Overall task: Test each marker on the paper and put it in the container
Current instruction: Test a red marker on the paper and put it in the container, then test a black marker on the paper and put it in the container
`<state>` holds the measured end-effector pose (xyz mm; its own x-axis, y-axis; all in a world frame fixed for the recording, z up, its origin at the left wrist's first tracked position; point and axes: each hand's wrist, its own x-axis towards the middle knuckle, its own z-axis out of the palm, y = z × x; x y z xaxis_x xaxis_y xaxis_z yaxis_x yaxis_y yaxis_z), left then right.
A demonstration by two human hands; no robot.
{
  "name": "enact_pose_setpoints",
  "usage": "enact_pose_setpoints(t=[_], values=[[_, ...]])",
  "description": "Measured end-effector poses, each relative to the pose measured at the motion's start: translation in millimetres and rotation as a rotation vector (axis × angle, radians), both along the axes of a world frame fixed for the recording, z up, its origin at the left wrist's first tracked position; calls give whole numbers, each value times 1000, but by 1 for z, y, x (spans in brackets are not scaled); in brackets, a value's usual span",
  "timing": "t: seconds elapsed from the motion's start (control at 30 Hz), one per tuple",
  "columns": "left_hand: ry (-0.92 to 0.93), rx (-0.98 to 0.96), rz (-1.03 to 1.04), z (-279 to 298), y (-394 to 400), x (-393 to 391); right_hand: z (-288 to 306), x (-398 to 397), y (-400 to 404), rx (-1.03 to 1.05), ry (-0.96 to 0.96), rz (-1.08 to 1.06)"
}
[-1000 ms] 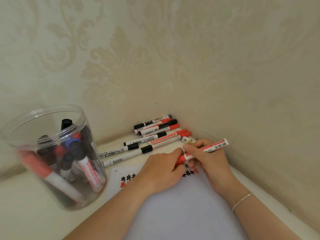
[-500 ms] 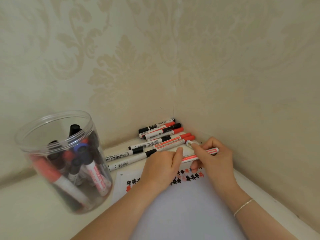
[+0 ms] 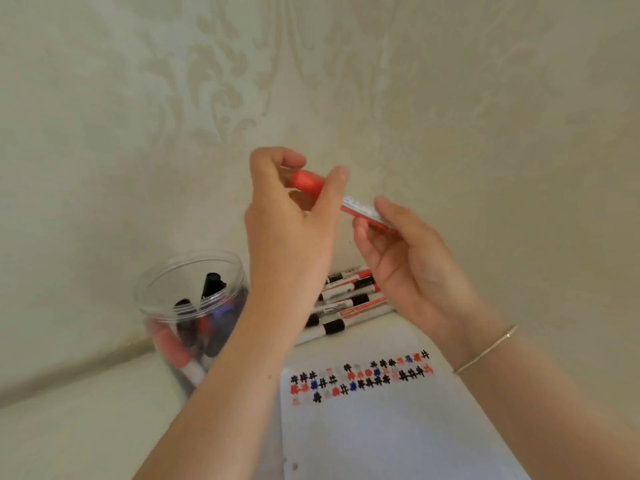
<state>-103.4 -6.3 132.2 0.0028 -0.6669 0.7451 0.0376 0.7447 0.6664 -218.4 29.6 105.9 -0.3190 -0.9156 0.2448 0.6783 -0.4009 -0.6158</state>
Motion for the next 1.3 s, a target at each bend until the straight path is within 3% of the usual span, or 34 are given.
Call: enact_pose_setpoints(t=[0.1, 0.2, 0.5, 0.6, 0.67, 0.73, 0.77, 0.83, 0.9, 0.97, 1.03, 1.13, 1.3], values=[[155, -40, 67, 27, -10, 31, 24, 36, -15, -24, 132, 103], [134, -76, 151, 35, -27, 58, 35, 63, -29, -2, 602, 29], [-487, -210, 314, 20, -46, 112, 42, 103, -62, -22, 1462, -149], [-724, -225, 354, 15, -46, 124, 37, 101, -65, 34, 1587, -57], [-857, -196, 359, 8, -49, 130, 38, 91, -65, 73, 1424, -5], [-985, -126, 346, 2, -53, 135, 29, 72, -70, 138, 1163, -147], [-1036, -72, 325, -1, -54, 137, 19, 62, -74, 212, 1144, -241], [-1111, 44, 272, -2, -55, 139, -13, 47, -80, 430, 1398, -299], [-1182, 134, 241, 0, -57, 138, -50, 39, -81, 583, 1714, -150], [-1314, 150, 286, 6, -55, 132, -78, 38, -76, 597, 1962, -46], [-1411, 156, 335, 10, -56, 125, -92, 42, -72, 514, 2215, -106], [-1487, 247, 314, 13, -60, 117, -98, 46, -72, 424, 2389, -223], [-1662, 359, 285, 16, -55, 102, -94, 49, -72, 361, 2538, -239]])
